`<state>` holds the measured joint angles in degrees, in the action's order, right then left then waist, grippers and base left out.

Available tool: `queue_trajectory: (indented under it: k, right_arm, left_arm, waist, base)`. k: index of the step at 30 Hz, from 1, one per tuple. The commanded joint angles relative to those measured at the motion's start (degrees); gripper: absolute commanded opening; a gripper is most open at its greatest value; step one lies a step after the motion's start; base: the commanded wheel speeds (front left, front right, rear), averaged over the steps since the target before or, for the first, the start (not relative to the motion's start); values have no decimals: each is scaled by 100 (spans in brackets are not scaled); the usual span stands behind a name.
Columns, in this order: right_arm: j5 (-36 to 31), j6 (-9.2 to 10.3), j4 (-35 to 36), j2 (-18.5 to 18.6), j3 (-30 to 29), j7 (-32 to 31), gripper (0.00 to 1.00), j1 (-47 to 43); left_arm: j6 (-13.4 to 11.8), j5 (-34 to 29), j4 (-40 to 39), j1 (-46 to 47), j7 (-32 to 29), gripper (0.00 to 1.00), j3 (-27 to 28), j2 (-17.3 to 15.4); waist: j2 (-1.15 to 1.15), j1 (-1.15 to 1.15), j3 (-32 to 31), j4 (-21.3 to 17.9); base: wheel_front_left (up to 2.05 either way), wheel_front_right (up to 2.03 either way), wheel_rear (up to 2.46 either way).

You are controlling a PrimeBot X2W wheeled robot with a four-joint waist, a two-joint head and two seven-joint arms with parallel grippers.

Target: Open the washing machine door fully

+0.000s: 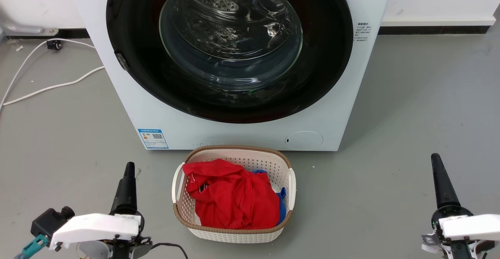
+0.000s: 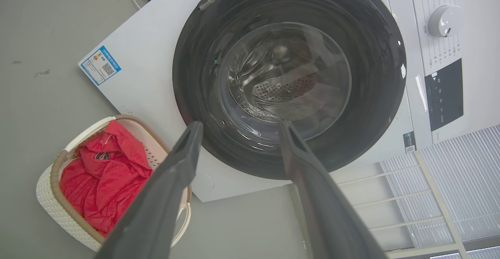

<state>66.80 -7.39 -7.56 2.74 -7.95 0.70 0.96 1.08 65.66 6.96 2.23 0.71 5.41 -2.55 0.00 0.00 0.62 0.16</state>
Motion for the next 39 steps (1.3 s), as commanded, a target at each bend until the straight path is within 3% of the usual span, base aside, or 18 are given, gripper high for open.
queue_trajectory:
  k: [1, 20, 30, 39]
  right_arm:
    - [-382, -9, 222, 20, 38, 74, 100, 41]
    - [-3038, -11, 776, 21, 357, 456, 100, -253]
    - [-3916, -12, 850, 21, 392, 628, 100, -375]
    - [-4440, -12, 937, 21, 414, 756, 100, -482]
  left_arm:
    - [-86, -341, -180, 25, 68, 100, -56, -22]
    - [-634, -2467, -486, -146, 448, 100, -562, -205]
    - [-862, -3180, -533, -216, 625, 100, -965, -403]
    - [-909, -3599, -555, -266, 751, 100, -1176, -491]
  waist:
    - [0, 0, 4, 2]
    - [0, 0, 13, 11]
    - [0, 0, 5, 18]
    - [0, 0, -4, 21]
  base:
    - [0, 0, 0]
    - [0, 0, 0]
    - [0, 0, 0]
    - [0, 0, 0]
